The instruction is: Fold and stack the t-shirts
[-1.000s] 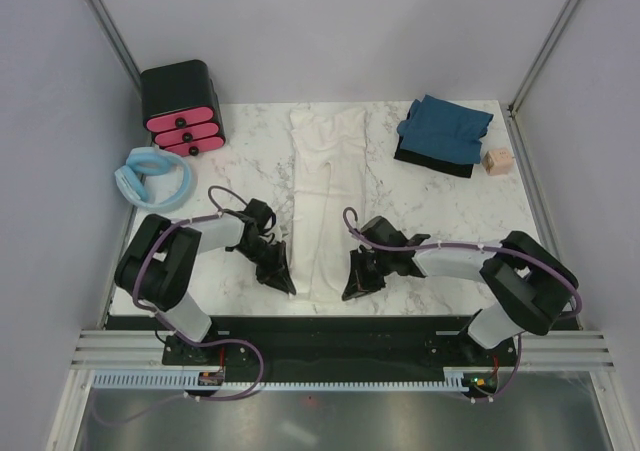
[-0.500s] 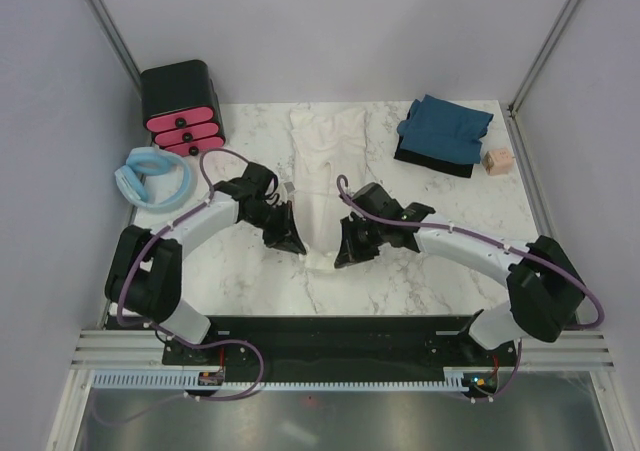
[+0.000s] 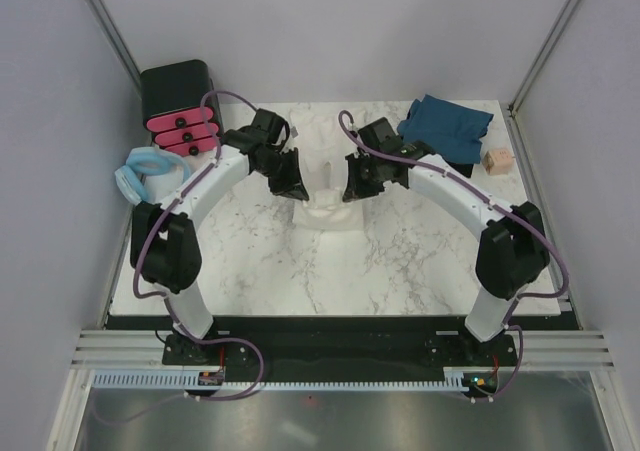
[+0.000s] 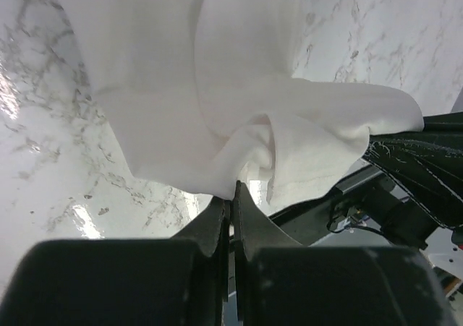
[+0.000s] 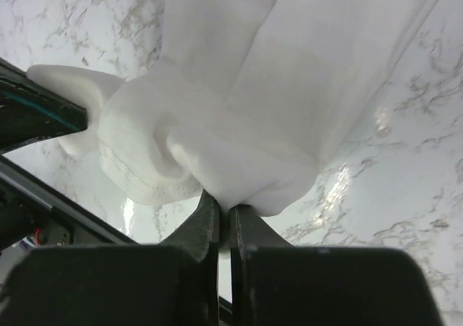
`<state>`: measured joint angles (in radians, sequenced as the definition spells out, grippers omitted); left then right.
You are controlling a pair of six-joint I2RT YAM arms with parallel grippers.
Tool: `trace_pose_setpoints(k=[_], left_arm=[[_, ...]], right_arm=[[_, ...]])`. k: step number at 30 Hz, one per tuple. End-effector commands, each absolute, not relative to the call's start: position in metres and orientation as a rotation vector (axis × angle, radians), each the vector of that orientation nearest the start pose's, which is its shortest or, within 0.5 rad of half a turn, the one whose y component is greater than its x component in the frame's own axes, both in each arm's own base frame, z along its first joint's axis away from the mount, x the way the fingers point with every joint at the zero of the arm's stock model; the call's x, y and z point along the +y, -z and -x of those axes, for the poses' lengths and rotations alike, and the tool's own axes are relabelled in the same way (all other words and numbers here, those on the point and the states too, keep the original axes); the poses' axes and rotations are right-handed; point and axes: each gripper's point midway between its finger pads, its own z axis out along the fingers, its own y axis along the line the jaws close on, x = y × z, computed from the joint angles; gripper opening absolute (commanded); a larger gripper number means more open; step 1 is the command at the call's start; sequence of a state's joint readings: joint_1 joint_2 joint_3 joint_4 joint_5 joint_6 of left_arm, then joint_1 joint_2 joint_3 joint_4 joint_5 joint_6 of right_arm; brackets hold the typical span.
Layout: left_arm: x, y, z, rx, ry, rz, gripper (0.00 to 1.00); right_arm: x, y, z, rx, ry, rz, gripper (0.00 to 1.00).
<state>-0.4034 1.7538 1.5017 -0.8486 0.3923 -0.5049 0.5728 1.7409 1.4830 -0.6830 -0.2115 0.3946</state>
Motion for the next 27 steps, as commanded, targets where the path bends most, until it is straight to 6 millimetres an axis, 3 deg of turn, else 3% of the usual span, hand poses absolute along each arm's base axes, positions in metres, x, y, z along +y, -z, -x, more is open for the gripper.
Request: trace_pose_setpoints(k=[1,13,17,27], left_arm=[[-0.22,-0.155,-0.36,2.773,0.624,-0.009,0.02],[-0.221,-0.142,-0.428,2.748,0.501,0.016,0.02],[-0.219,-0.12,-0.447,2.761,0.446,0.021,0.02],[-0.225,-0.103,-0.484,2.707,0.43,0.043,0.02]], right_arm=[[0.269,-0.156,-0.359,2.569,-0.563,0.368,0.0],[0.28,-0.147,-0.43,2.546,-0.501,0.362,0.0],[0.273,-0.129,-0.446,2.575,-0.453,0.337,0.0],[0.262,-0.099,-0.475,2.597,-0.401,0.304,0.0]])
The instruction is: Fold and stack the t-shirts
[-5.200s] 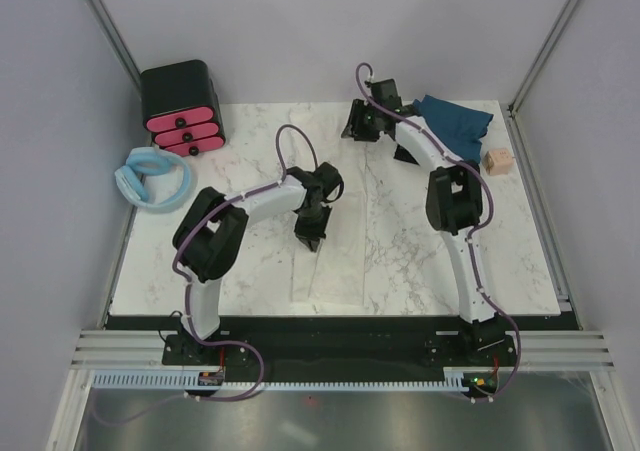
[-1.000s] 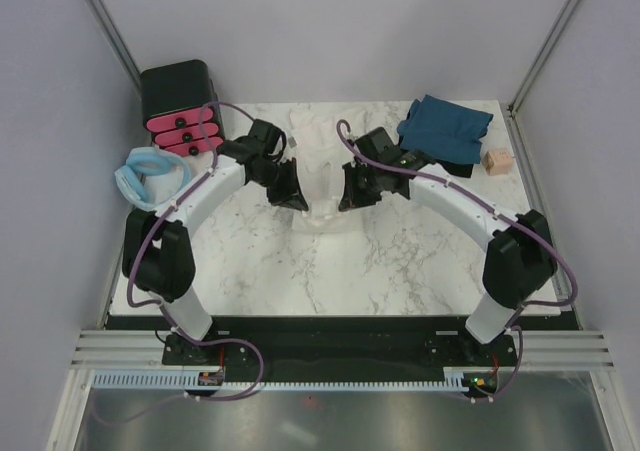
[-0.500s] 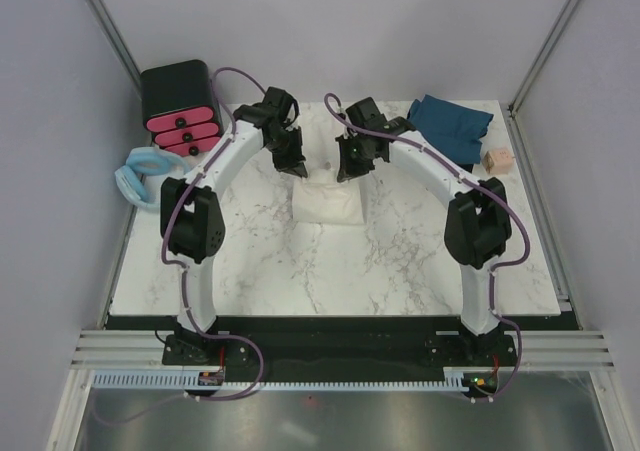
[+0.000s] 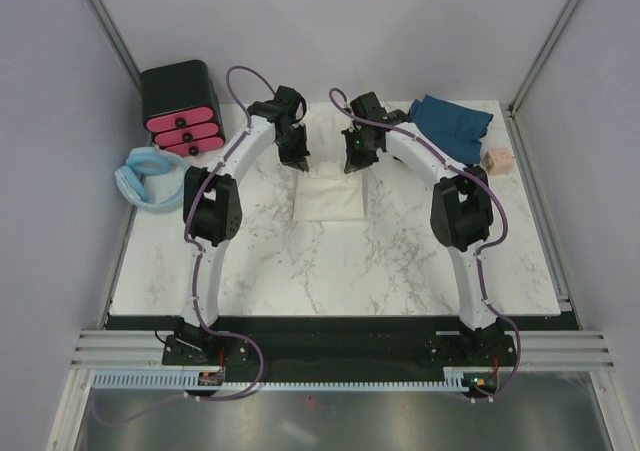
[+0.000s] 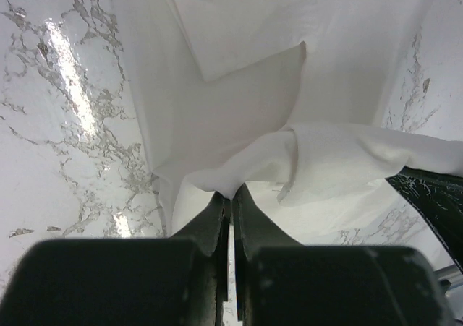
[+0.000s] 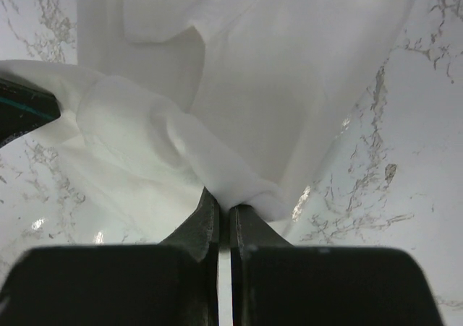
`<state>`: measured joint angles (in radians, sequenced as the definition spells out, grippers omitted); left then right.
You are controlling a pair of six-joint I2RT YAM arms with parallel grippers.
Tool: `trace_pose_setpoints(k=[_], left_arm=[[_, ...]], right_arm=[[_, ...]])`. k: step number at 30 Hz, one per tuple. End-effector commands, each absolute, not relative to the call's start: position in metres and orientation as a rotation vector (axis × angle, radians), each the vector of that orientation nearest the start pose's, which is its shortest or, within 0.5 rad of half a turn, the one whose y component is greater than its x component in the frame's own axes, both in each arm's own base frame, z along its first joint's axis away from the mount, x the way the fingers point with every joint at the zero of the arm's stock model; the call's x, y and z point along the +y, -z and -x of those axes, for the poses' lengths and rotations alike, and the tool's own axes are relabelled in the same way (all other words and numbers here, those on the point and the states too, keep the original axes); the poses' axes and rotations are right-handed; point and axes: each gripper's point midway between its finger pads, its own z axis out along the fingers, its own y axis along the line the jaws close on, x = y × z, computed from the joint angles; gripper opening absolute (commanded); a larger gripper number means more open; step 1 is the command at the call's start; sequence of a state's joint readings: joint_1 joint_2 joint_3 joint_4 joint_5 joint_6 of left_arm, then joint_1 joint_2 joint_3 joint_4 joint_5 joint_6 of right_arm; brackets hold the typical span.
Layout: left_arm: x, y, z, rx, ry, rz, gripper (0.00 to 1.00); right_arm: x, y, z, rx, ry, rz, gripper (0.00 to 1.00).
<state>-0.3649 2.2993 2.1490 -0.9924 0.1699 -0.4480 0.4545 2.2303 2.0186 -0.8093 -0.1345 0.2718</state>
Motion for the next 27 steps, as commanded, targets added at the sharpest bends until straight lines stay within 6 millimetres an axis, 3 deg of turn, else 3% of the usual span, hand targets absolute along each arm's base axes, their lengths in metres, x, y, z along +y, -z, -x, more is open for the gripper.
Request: trace_pose_setpoints(k=[1,7,10,11,13,15,18,21,24,27], left_arm=[[-0.224,-0.098,-0.486,2.709,0.421,0.051,0.02],[-0.227,-0.084,-0.494,2.712,0.419,0.076,0.02],[-0.23,-0.076,-0.497,2.716,0.43,0.089,0.02],[-0.23,-0.069,-0.498,2.727,0.426,0.097,0.02],[-0.231,-0.068,-0.501,2.719,0.427,0.114,0.02],[-0.231,-0.066,-0.505,2.71,0.423,0.117,0.11],[-0.23,-0.076,-0.513,2.661,0.414,0.115,0.18],[-0.227,-0.097,-0.522,2.594,0.393,0.12,0.26],[-0.219,-0.124,-0.531,2.51,0.353,0.147,0.31],[-0.21,-0.138,-0.535,2.458,0.302,0.192,0.36]], right_arm=[[0.263,-0.093,-0.479,2.601,-0.403,0.309,0.0],[0.268,-0.067,-0.488,2.622,-0.412,0.324,0.01],[0.267,-0.055,-0.489,2.636,-0.403,0.321,0.16],[0.266,-0.053,-0.49,2.636,-0.391,0.318,0.26],[0.264,-0.049,-0.492,2.639,-0.374,0.314,0.3],[0.259,-0.051,-0.496,2.629,-0.337,0.3,0.31],[0.254,-0.066,-0.502,2.594,-0.301,0.273,0.36],[0.249,-0.09,-0.51,2.536,-0.28,0.239,0.59],[0.242,-0.118,-0.519,2.462,-0.252,0.203,0.57],[0.241,-0.145,-0.525,2.399,-0.278,0.183,0.57]])
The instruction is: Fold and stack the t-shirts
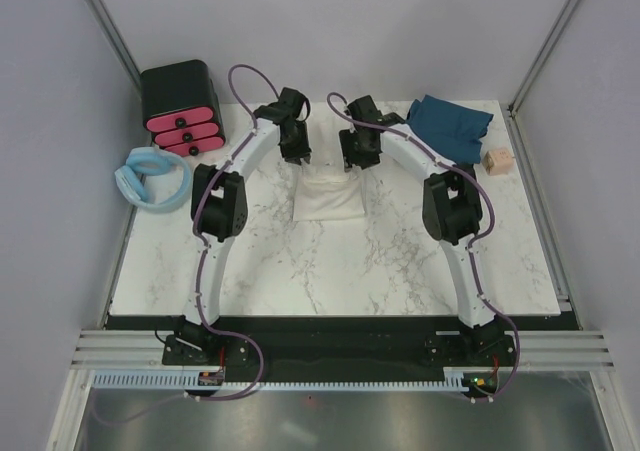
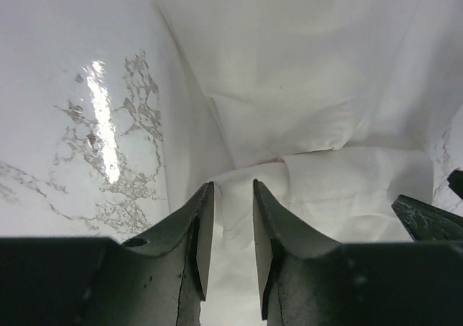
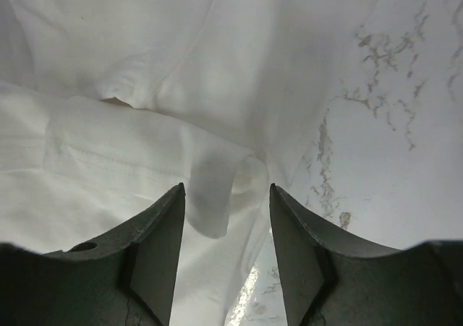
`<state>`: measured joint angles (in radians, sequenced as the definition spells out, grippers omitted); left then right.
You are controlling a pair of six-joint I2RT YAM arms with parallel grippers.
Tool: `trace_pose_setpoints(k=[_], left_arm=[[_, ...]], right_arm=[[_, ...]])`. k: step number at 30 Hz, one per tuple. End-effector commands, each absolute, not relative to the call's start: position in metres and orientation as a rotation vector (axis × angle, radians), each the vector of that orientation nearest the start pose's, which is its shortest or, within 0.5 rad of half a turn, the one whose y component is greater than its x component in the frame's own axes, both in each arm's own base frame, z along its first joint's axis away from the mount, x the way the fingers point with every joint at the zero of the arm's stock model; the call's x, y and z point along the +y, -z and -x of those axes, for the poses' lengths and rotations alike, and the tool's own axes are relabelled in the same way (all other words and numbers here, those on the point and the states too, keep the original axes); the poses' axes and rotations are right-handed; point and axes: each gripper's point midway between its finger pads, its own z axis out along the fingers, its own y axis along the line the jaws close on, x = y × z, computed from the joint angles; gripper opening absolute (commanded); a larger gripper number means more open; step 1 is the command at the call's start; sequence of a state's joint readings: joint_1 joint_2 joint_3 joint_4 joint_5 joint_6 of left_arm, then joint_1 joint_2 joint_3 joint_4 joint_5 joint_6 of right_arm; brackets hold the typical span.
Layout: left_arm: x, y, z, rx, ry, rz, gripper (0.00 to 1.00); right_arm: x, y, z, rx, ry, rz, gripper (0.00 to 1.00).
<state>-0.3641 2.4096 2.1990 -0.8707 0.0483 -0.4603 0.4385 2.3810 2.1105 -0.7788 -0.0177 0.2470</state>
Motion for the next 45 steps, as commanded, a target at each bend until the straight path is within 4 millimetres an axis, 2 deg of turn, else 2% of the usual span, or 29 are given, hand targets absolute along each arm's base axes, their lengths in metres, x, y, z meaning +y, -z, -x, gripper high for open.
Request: trace_pose_setpoints(k=[1,3,4,6,7,9,10,11,13,14,20,22,23,26,28,30,34,38,45], left_arm=[[-0.207,-0.148,-0.535,2.437,0.299,0.21,0.36],[-0.201,-0.153,-0.532,2.425,0.265,0.231,0.36],[-0.196,-0.166,-0.53,2.4,0.251,0.238,0.36],[-0.193,-0.171,-0.526,2.398,0.238,0.197,0.35],[-0.197,-0.179,-0.519,2.398,0.276,0.161,0.34],[-0.202,-0.181,-0.507,2.421,0.321,0.114,0.31],[-0.21,-0.181,-0.498,2.44,0.392,0.082,0.3],[-0.212,-0.175,-0.486,2.469,0.409,0.062,0.29],[-0.218,-0.166,-0.473,2.499,0.43,0.019,0.28],[-0.219,-0.151,-0.46,2.539,0.425,0.001,0.28],[-0.23,-0.108,-0.425,2.653,0.485,-0.056,0.27],[-0.233,-0.097,-0.416,2.675,0.506,-0.074,0.27],[-0.235,-0.093,-0.413,2.682,0.513,-0.082,0.27],[-0.235,-0.079,-0.407,2.713,0.5,-0.087,0.25],[-0.235,-0.073,-0.405,2.723,0.501,-0.087,0.25],[-0.238,-0.075,-0.406,2.712,0.512,-0.096,0.24],[-0.245,-0.076,-0.405,2.716,0.542,-0.114,0.25],[-0.253,-0.072,-0.4,2.725,0.549,-0.134,0.25],[-0.27,-0.062,-0.396,2.744,0.568,-0.17,0.25]], right_arm=[[0.239,-0.15,-0.526,2.39,-0.277,0.171,0.57],[0.232,-0.165,-0.527,2.364,-0.274,0.145,0.57],[0.229,-0.172,-0.528,2.348,-0.266,0.128,0.57],[0.227,-0.186,-0.526,2.324,-0.282,0.131,0.56],[0.226,-0.188,-0.524,2.323,-0.288,0.138,0.55],[0.23,-0.193,-0.514,2.33,-0.328,0.172,0.54],[0.235,-0.192,-0.505,2.348,-0.373,0.195,0.54],[0.238,-0.19,-0.499,2.362,-0.402,0.212,0.54],[0.244,-0.175,-0.479,2.411,-0.433,0.246,0.54],[0.244,-0.168,-0.472,2.428,-0.432,0.262,0.54],[0.252,-0.105,-0.417,2.58,-0.409,0.356,0.53],[0.257,-0.093,-0.405,2.605,-0.416,0.379,0.53],[0.256,-0.082,-0.397,2.634,-0.41,0.385,0.53],[0.256,-0.064,-0.389,2.666,-0.39,0.386,0.51],[0.257,-0.059,-0.391,2.661,-0.383,0.385,0.49],[0.258,-0.062,-0.395,2.641,-0.38,0.378,0.49],[0.266,-0.084,-0.409,2.587,-0.403,0.376,0.49],[0.274,-0.096,-0.425,2.542,-0.407,0.379,0.5],[0.288,-0.074,-0.444,2.576,-0.414,0.393,0.5]])
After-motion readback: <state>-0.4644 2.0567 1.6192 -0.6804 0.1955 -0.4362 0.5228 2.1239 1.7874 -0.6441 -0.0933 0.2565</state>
